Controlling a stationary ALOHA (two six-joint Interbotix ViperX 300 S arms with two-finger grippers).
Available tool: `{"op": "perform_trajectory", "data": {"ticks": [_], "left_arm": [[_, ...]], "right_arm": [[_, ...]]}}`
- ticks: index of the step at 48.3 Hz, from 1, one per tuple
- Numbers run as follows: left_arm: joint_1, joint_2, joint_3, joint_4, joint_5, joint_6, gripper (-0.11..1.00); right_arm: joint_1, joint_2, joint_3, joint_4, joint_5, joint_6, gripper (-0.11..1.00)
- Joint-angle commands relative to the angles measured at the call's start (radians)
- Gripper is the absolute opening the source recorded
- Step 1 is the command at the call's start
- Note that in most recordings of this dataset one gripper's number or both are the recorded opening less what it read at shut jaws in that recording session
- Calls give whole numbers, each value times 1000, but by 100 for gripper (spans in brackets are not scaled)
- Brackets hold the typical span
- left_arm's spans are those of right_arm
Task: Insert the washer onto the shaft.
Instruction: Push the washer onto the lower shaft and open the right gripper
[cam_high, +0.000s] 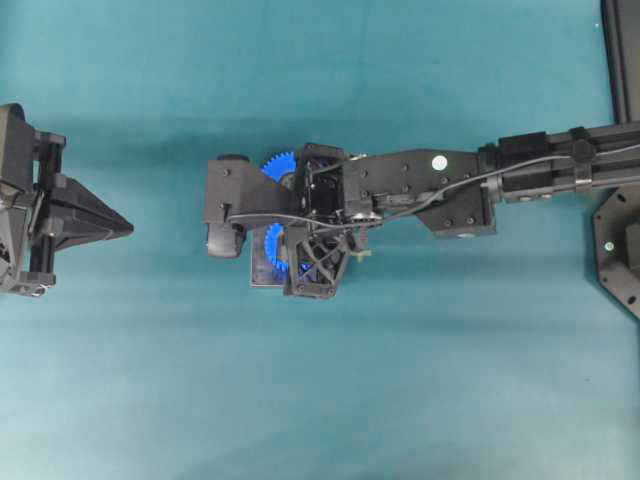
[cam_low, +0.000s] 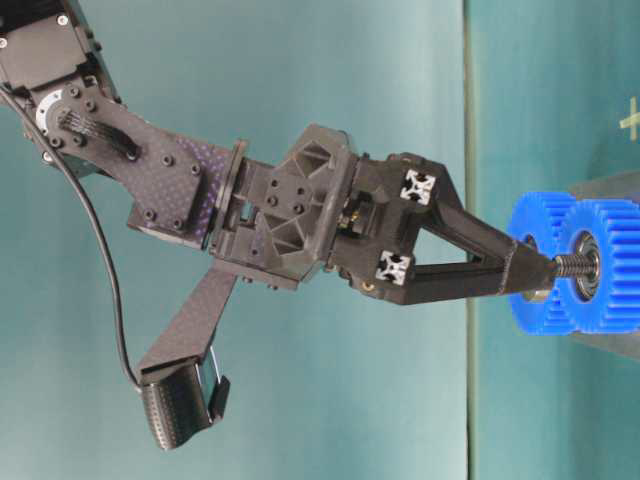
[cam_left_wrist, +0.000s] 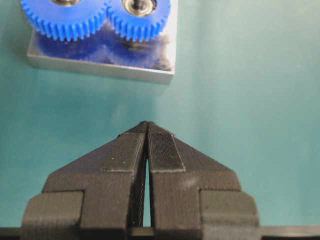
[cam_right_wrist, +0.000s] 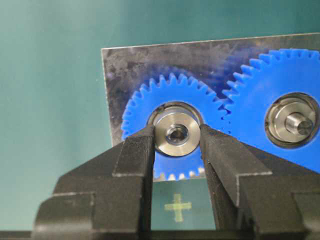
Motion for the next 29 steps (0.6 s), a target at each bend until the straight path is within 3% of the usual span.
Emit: {"op": "perform_trajectory", "data": {"ticks": [1, 29], "left_arm": [[2, 2, -12, 3, -8, -2, 0], [2, 2, -12, 2, -8, -2, 0]], "right_arm": [[-2, -12, -17, 0, -2, -9, 30], [2, -8, -21, 0, 29, -9, 30]]}}
